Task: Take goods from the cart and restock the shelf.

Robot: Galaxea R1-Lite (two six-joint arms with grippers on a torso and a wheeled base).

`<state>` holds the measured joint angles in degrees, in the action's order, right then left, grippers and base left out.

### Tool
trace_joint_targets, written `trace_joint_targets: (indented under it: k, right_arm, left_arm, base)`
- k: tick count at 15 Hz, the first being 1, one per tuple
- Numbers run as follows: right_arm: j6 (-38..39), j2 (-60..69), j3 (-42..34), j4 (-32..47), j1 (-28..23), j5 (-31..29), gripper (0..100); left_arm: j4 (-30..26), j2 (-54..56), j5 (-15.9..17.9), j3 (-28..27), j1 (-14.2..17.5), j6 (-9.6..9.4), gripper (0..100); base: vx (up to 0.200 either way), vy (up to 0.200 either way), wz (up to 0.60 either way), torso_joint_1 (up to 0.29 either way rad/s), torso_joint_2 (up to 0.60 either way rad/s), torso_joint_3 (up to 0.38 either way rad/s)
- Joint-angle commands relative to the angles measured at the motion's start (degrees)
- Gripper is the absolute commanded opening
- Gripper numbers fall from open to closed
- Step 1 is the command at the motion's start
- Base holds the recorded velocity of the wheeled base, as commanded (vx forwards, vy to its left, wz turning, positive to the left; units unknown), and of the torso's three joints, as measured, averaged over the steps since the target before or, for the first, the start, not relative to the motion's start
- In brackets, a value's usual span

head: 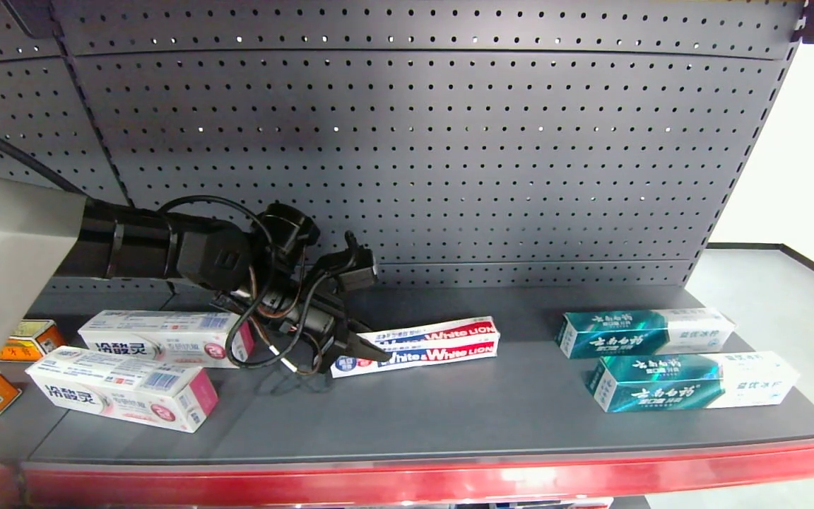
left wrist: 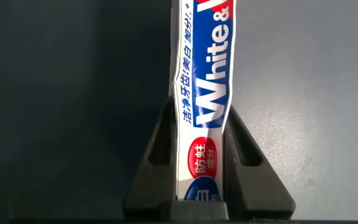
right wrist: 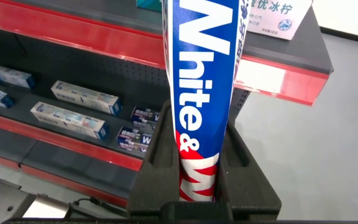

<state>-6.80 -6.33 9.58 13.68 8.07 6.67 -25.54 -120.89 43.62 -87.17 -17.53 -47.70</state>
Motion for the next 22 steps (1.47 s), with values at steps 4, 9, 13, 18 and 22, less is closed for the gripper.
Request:
trace_joint_targets:
  k: [4,9,13,18,22]
  right_arm:
    - [0.03,-0.09,0.26,-0.05,-0.07,-0.08,0]
    - [0.03,-0.09,0.44,-0.05,-0.07,-0.08,0]
    - [0.03,0.00,0.44,-0.23,0.02,-0.08,0]
    - [0.47,0.35,0.44,-0.32,0.02,-0.08,0]
    - [0.47,0.61,0.17,-0.23,-0.07,-0.08,0]
  left_arm:
    - [-0.04,3.91,2.44,4.47,-0.84,-0.46,0]
    - [0.05,7.78,2.44,9.92,-1.45,-1.78,0]
    - [0.14,10.59,2.44,14.49,-2.86,-1.87,0]
    - [0.23,10.94,2.44,15.02,-3.92,-1.87,0]
    - [0.40,10.86,2.44,15.98,-4.18,-1.87,0]
  base:
    - [0.000,0.000,0.00,0.000,0.00,0.000]
    - [0.000,0.000,0.00,0.000,0.00,0.000]
    - [0.000,0.000,0.00,0.000,0.00,0.000]
    - [0.000,0.000,0.00,0.000,0.00,0.000]
    - [0.000,0.000,0.00,0.000,0.00,0.000]
